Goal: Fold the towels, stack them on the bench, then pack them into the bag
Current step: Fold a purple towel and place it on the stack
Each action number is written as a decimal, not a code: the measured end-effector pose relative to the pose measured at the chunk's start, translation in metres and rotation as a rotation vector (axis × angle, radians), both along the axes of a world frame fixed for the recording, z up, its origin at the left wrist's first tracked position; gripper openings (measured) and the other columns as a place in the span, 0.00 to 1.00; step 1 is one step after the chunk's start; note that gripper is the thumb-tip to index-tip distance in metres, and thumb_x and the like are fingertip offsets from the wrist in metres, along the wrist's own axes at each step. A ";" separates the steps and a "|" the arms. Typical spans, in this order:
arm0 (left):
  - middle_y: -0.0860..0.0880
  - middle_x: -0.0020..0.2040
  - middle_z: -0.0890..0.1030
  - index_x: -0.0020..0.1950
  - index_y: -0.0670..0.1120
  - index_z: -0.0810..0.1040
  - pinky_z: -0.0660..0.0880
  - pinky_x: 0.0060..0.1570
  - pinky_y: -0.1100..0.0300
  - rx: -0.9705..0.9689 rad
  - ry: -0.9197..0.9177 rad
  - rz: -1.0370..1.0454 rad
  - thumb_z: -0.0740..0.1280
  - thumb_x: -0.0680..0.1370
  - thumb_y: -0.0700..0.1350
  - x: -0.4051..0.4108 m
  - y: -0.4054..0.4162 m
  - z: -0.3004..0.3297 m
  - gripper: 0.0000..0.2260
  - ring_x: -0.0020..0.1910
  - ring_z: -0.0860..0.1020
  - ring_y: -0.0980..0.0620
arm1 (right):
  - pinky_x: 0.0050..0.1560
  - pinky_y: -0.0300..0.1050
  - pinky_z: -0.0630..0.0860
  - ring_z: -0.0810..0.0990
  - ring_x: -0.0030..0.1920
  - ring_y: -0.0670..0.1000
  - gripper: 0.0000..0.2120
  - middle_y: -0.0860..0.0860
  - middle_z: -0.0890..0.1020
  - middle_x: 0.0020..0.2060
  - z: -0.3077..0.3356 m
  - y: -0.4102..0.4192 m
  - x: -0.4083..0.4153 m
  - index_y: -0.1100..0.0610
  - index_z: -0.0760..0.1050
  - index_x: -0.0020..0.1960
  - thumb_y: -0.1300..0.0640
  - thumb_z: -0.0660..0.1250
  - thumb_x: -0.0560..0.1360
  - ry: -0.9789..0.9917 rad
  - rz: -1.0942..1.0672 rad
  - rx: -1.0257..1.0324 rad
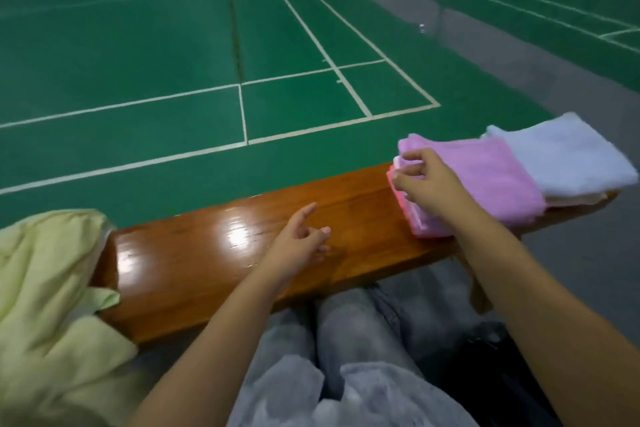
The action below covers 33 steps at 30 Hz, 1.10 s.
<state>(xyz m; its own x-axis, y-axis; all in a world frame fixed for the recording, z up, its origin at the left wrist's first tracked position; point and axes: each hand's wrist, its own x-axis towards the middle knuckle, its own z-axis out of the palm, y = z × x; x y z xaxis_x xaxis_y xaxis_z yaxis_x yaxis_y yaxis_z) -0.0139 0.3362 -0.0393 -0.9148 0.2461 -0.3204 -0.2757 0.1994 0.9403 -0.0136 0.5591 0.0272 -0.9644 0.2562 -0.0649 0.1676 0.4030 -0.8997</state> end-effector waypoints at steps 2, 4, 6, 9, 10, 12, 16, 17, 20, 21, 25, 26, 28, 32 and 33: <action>0.45 0.51 0.79 0.74 0.56 0.64 0.77 0.43 0.59 0.003 -0.001 0.108 0.66 0.79 0.44 0.020 -0.052 -0.012 0.24 0.46 0.81 0.52 | 0.59 0.56 0.75 0.78 0.54 0.53 0.17 0.48 0.78 0.51 -0.023 -0.049 0.000 0.50 0.67 0.62 0.54 0.68 0.76 -0.049 0.080 -0.093; 0.48 0.54 0.80 0.71 0.60 0.65 0.78 0.47 0.58 -0.045 -0.011 0.226 0.66 0.79 0.47 0.042 -0.104 -0.019 0.22 0.49 0.82 0.52 | 0.56 0.54 0.77 0.79 0.52 0.52 0.16 0.49 0.79 0.50 -0.045 -0.103 0.004 0.50 0.67 0.62 0.56 0.67 0.76 -0.134 0.143 -0.194; 0.49 0.53 0.80 0.70 0.60 0.67 0.77 0.45 0.59 -0.058 -0.016 0.372 0.67 0.79 0.46 0.064 -0.148 -0.026 0.21 0.47 0.82 0.53 | 0.48 0.47 0.78 0.80 0.49 0.50 0.16 0.52 0.79 0.52 -0.063 -0.153 0.010 0.52 0.67 0.63 0.58 0.66 0.77 -0.209 0.217 -0.264; 0.48 0.49 0.80 0.67 0.55 0.71 0.77 0.44 0.59 -0.078 0.019 0.594 0.67 0.79 0.43 0.092 -0.204 -0.029 0.18 0.44 0.82 0.52 | 0.45 0.42 0.76 0.79 0.50 0.50 0.17 0.52 0.78 0.54 -0.076 -0.216 0.021 0.53 0.68 0.64 0.58 0.66 0.77 -0.286 0.346 -0.287; 0.48 0.49 0.80 0.65 0.55 0.72 0.77 0.45 0.59 -0.117 0.053 0.665 0.66 0.79 0.43 0.099 -0.217 -0.027 0.16 0.46 0.81 0.51 | 0.47 0.43 0.76 0.79 0.51 0.50 0.16 0.51 0.77 0.53 -0.076 -0.229 0.023 0.53 0.68 0.63 0.58 0.66 0.77 -0.297 0.381 -0.283; 0.49 0.48 0.79 0.61 0.51 0.75 0.76 0.45 0.63 -0.291 0.188 0.823 0.66 0.79 0.44 0.113 -0.243 -0.023 0.11 0.47 0.80 0.52 | 0.49 0.43 0.76 0.79 0.51 0.49 0.15 0.49 0.77 0.51 -0.075 -0.255 0.027 0.51 0.68 0.62 0.57 0.66 0.77 -0.302 0.446 -0.271; 0.47 0.53 0.73 0.57 0.42 0.79 0.71 0.53 0.60 -0.766 0.370 0.999 0.70 0.76 0.43 0.125 -0.276 -0.025 0.11 0.52 0.75 0.47 | 0.46 0.40 0.77 0.79 0.47 0.45 0.11 0.46 0.77 0.46 -0.074 -0.288 0.033 0.50 0.68 0.58 0.56 0.65 0.77 -0.288 0.533 -0.256; 0.45 0.55 0.73 0.58 0.41 0.78 0.68 0.55 0.59 -0.854 0.354 1.006 0.71 0.75 0.44 0.125 -0.279 -0.029 0.13 0.55 0.73 0.46 | 0.46 0.39 0.77 0.79 0.47 0.45 0.11 0.46 0.78 0.46 -0.074 -0.291 0.034 0.50 0.69 0.58 0.56 0.65 0.77 -0.292 0.546 -0.250; 0.43 0.58 0.72 0.61 0.40 0.76 0.67 0.59 0.55 -0.864 0.246 1.034 0.71 0.75 0.48 0.123 -0.288 -0.031 0.18 0.59 0.71 0.44 | 0.43 0.38 0.76 0.80 0.47 0.46 0.10 0.48 0.79 0.48 -0.076 -0.297 0.037 0.50 0.69 0.57 0.56 0.66 0.77 -0.296 0.564 -0.233; 0.44 0.56 0.72 0.60 0.40 0.77 0.68 0.58 0.55 -0.805 0.230 1.040 0.70 0.75 0.47 0.121 -0.291 -0.031 0.17 0.58 0.72 0.45 | 0.43 0.38 0.76 0.80 0.47 0.46 0.10 0.48 0.79 0.48 -0.077 -0.297 0.037 0.50 0.70 0.57 0.56 0.66 0.77 -0.295 0.565 -0.224; 0.39 0.47 0.76 0.48 0.38 0.79 0.74 0.50 0.49 -0.667 0.227 1.007 0.67 0.77 0.47 0.121 -0.303 -0.027 0.11 0.48 0.76 0.42 | 0.40 0.35 0.76 0.80 0.46 0.44 0.07 0.47 0.80 0.47 -0.079 -0.292 0.037 0.50 0.72 0.54 0.56 0.66 0.77 -0.295 0.563 -0.182; 0.40 0.46 0.77 0.46 0.39 0.79 0.74 0.51 0.48 -0.644 0.240 1.010 0.67 0.77 0.47 0.122 -0.305 -0.024 0.11 0.47 0.76 0.43 | 0.41 0.36 0.77 0.80 0.45 0.44 0.06 0.48 0.80 0.47 -0.079 -0.292 0.037 0.50 0.73 0.54 0.56 0.66 0.77 -0.293 0.565 -0.175; 0.49 0.46 0.79 0.44 0.44 0.81 0.74 0.54 0.53 -0.572 0.256 1.042 0.68 0.77 0.46 0.124 -0.303 -0.014 0.06 0.48 0.77 0.51 | 0.44 0.39 0.78 0.80 0.46 0.45 0.06 0.49 0.81 0.46 -0.077 -0.296 0.035 0.52 0.75 0.54 0.56 0.66 0.77 -0.300 0.586 -0.176; 0.55 0.43 0.81 0.38 0.53 0.79 0.73 0.51 0.59 -0.355 0.264 1.148 0.71 0.75 0.45 0.118 -0.298 0.006 0.07 0.47 0.78 0.56 | 0.53 0.47 0.78 0.78 0.51 0.47 0.05 0.47 0.80 0.49 -0.073 -0.322 0.036 0.49 0.75 0.51 0.54 0.68 0.75 -0.275 0.737 -0.096; 0.55 0.42 0.81 0.37 0.52 0.80 0.73 0.49 0.60 -0.278 0.260 1.181 0.72 0.74 0.44 0.116 -0.298 0.012 0.07 0.46 0.78 0.57 | 0.53 0.46 0.78 0.77 0.53 0.46 0.08 0.46 0.79 0.51 -0.072 -0.331 0.036 0.48 0.75 0.52 0.52 0.69 0.74 -0.269 0.785 -0.070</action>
